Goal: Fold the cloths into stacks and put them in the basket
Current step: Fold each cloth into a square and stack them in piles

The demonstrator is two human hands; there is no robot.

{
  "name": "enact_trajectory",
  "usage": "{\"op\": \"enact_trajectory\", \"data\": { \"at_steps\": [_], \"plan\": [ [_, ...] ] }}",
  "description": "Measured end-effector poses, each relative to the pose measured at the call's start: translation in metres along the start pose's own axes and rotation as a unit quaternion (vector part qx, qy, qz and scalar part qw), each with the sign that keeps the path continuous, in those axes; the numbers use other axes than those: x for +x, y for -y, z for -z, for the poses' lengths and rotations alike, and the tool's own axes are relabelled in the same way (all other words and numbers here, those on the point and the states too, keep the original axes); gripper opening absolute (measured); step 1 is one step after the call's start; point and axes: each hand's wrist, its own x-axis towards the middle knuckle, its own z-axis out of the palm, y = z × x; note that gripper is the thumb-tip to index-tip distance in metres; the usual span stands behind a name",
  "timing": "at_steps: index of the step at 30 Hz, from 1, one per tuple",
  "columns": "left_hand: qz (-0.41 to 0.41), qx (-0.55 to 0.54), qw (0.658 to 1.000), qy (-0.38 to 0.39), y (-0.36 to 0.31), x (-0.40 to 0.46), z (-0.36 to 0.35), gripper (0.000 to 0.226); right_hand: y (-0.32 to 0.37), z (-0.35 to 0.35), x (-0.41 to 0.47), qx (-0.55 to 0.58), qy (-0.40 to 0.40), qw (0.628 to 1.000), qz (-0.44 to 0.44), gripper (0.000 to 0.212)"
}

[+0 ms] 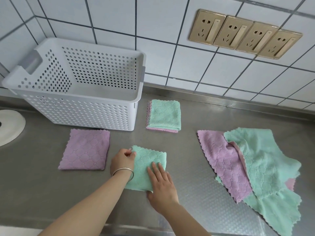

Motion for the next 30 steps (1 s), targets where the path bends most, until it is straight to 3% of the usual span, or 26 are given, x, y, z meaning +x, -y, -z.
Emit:
{"op": "enact_trajectory", "data": {
  "at_steps": [4,9,13,18,21,24,27,30],
  "plan": [
    [-0.054,-0.018,0.998,-0.016,-0.002,-0.003,0.001,0.013,0.001,0.001,-0.001,0.005,0.0,1.0,-0.019,0.088],
    [-0.041,-0.022,0.999,-0.01,0.009,0.007,0.0,0.012,0.004,0.005,-0.002,-0.004,0.022,1.0,-0.019,0.079],
    [-0.081,0.011,0.997,-0.012,0.012,0.007,-0.001,0.013,0.005,0.004,-0.003,-0.002,0.075,0.997,-0.018,0.081],
    [-0.126,0.101,0.986,-0.035,0.021,0.011,0.002,0.023,0.003,0.003,0.0,-0.011,0.073,0.997,-0.035,0.069],
    [-0.081,0.16,0.983,-0.05,0.023,0.002,0.006,0.039,0.005,0.017,0.002,0.082,0.02,0.992,-0.089,0.051],
    [-0.063,0.181,0.98,-0.048,0.03,-0.011,0.005,0.05,0.006,0.027,0.006,0.178,-0.045,0.959,-0.217,0.046],
    [-0.055,0.213,0.975,-0.028,0.035,-0.018,0.005,0.048,0.002,0.029,0.014,0.222,0.05,0.912,-0.342,0.046],
    [-0.061,0.256,0.965,-0.01,0.033,-0.016,0.005,0.047,0.0,0.028,0.015,0.219,0.096,0.907,-0.346,0.042]
  ]
}}
